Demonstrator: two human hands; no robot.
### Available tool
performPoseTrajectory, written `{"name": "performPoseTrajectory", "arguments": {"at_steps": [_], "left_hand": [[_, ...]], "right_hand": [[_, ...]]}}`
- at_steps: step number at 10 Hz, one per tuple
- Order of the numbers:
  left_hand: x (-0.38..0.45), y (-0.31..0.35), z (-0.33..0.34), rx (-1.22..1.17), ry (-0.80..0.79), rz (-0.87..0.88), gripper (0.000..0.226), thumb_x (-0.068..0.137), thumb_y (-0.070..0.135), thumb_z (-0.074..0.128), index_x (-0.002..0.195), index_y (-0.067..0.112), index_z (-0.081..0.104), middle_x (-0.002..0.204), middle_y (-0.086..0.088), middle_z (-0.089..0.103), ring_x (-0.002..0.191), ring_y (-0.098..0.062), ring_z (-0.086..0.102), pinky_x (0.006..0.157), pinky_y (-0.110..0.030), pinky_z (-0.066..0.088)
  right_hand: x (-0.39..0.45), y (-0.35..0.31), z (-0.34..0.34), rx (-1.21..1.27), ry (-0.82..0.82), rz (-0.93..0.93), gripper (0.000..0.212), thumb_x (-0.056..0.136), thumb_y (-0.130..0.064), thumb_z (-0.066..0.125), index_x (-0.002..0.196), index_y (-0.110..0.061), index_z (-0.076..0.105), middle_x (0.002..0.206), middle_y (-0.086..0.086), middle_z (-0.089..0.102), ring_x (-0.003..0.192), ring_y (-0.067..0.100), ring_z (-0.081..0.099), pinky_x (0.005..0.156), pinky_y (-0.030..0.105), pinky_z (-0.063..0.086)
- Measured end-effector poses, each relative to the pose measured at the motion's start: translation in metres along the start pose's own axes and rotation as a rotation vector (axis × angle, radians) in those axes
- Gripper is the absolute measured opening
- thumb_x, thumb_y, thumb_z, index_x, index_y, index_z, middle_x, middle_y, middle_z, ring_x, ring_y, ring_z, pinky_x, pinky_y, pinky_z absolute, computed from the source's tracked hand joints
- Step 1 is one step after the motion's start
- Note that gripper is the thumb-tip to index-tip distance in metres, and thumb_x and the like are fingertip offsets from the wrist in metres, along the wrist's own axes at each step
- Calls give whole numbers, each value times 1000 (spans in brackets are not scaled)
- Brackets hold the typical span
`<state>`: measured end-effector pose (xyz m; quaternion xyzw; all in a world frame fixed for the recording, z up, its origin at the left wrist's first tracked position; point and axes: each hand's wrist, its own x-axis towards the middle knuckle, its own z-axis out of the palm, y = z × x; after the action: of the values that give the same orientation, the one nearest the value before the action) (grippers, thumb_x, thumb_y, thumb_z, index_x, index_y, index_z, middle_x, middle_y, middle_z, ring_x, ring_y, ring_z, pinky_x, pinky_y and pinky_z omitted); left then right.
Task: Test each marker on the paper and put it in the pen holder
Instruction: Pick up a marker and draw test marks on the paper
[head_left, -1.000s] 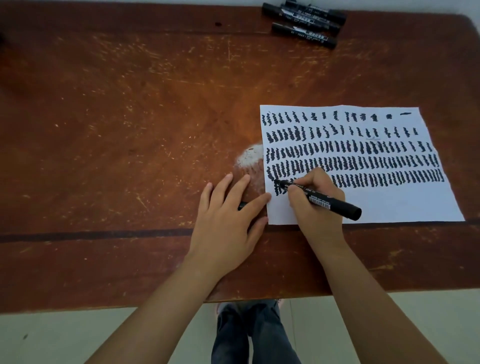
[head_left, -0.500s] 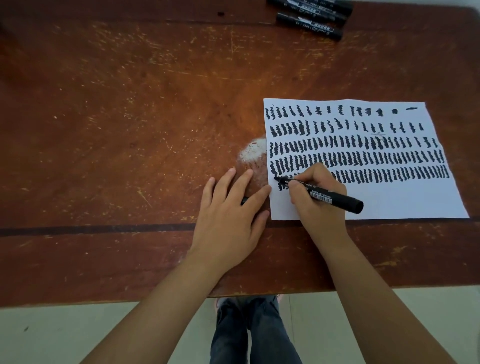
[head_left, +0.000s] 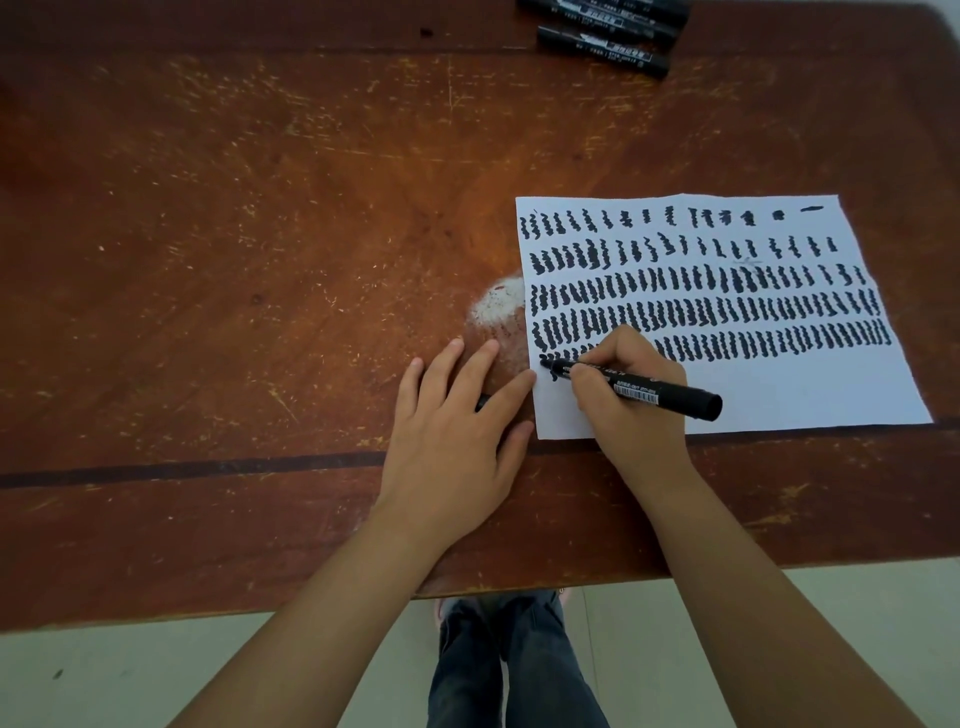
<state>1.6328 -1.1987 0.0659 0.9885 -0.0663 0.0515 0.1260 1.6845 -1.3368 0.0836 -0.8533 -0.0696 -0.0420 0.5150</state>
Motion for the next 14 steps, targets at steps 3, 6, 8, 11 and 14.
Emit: {"name": "performPoseTrajectory", "arguments": {"at_steps": [3,6,8,11,14], "left_hand": [[1,1,0,6,-11,5,41,86,38,36,118,25,58,127,-11,55,121,-36,46,99,-57,31],[0,1,-1,-3,-7,11,41,85,36,37,118,23,58,127,-13,55,120,-38,47,98,-58,31],[1,0,-1,-2,-13,8,42,85,37,36,118,22,58,127,-13,55,120,-37,47,98,-58,31],[2,-2,-5,-118,-47,-16,48,80,25,31,121,17,55,130,-15,53,123,-38,43,101,-52,18],[3,7,-52,-591,-49,-206,44,93,1,36,136,11,33,133,-6,46,120,-12,41,97,-17,28]], "right_hand": [[-1,1,-1,18,7,-20,19,67,-7,49,58,10,48,44,-2,36,46,12,36,39,13,24],[-1,2,-2,18,14,-20,19,65,-6,48,57,11,47,46,9,39,48,16,34,40,18,23],[-1,3,-2,41,12,3,20,64,-7,48,57,11,46,46,6,37,49,16,35,41,20,23],[-1,5,-10,433,30,109,11,65,-24,51,56,-23,46,43,-12,48,43,2,38,45,17,34],[3,-28,-49,410,-68,172,28,82,4,57,76,-23,54,61,-9,60,49,4,51,53,20,46]]}}
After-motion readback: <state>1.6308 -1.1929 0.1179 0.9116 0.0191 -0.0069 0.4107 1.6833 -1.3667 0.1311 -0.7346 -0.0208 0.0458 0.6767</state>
